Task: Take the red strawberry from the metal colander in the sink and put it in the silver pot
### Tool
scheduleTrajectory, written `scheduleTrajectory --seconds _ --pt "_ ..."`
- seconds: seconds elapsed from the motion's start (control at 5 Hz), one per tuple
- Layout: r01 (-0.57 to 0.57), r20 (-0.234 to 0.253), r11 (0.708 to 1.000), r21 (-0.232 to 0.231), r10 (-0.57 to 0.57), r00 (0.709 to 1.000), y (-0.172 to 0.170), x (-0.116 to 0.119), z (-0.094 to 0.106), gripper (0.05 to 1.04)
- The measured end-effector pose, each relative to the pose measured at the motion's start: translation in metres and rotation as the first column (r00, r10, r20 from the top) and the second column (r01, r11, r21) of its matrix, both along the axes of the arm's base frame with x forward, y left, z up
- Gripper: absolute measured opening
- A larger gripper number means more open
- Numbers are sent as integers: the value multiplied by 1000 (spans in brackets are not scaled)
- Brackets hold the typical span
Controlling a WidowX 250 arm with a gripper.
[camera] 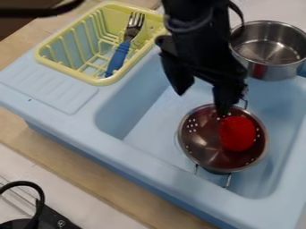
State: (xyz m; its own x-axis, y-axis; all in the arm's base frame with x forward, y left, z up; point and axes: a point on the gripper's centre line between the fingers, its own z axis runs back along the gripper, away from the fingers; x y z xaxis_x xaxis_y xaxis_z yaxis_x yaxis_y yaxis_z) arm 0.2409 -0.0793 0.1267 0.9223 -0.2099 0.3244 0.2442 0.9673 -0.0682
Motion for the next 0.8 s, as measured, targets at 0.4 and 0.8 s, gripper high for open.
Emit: scheduleTrajectory --seconds 0.4,0.8 --pt "49 47 999 -20 -48 998 -17 3 -10 998" --pt "53 33 999 -14 -52 998 -18 6 -18 998"
